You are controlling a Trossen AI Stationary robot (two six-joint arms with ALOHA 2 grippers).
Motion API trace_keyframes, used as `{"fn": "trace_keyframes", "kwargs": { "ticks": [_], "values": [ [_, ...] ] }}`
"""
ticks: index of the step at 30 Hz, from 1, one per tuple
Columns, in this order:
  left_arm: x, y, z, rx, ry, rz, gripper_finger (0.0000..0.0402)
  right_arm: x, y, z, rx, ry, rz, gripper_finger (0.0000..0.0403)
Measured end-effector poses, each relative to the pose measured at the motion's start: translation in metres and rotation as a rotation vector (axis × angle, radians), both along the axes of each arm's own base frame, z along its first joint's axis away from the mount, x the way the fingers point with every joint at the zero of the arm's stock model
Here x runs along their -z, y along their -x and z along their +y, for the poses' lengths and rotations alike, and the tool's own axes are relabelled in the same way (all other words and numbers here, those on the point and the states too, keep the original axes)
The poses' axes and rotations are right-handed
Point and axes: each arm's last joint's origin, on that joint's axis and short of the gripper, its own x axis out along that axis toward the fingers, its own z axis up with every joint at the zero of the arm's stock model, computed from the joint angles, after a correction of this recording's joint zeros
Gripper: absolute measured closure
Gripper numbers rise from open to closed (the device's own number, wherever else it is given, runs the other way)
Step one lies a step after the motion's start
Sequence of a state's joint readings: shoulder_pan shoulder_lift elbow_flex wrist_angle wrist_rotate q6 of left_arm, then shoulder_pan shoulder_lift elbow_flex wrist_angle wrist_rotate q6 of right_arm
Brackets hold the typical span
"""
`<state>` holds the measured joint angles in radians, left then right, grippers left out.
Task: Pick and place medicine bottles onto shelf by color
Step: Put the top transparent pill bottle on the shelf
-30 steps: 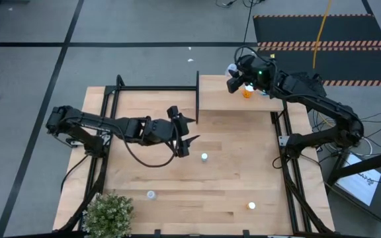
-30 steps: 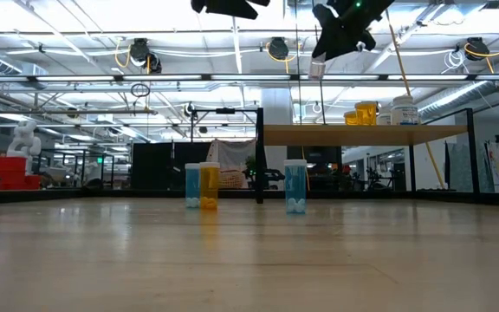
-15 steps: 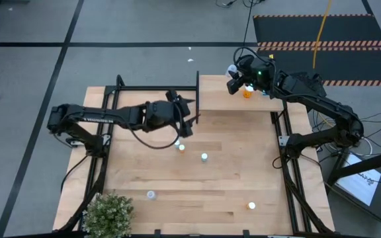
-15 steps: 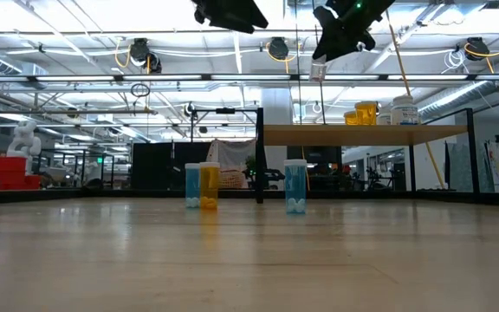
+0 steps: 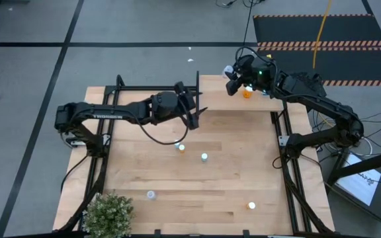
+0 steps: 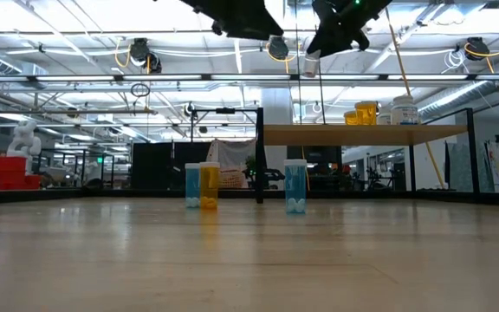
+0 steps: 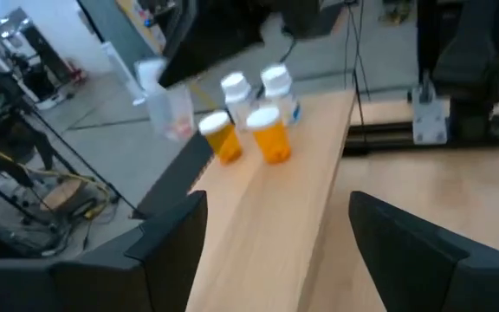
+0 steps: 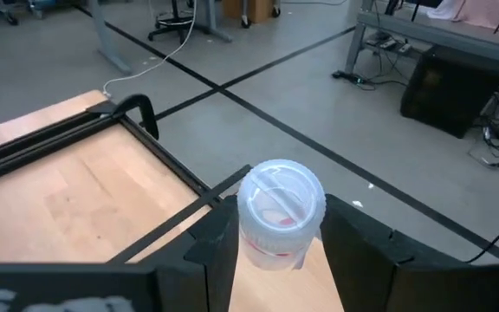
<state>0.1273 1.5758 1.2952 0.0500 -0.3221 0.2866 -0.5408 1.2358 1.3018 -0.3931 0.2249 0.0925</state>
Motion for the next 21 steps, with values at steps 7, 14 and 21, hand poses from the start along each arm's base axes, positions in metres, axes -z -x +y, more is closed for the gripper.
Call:
{"fn": "trace_keyframes", "kwargs": {
  "ticks": [7, 14, 21],
  "values": [
    [0.002, -0.005, 0.004, 0.016, -0.063, -0.002, 0.0114, 0.0, -0.003, 0.005, -0.059, -0.029, -0.016, 0.0257],
    [0.015, -0.018, 0.023, 0.004, -0.075, -0.033, 0.0052, 0.0, -0.004, 0.006, -0.046, -0.046, -0.037, 0.0257],
    [0.019, -0.027, 0.044, -0.051, -0.101, -0.15, 0.0022, 0.0, -0.008, 0.013, -0.068, -0.064, -0.052, 0.0257]
  ]
}}
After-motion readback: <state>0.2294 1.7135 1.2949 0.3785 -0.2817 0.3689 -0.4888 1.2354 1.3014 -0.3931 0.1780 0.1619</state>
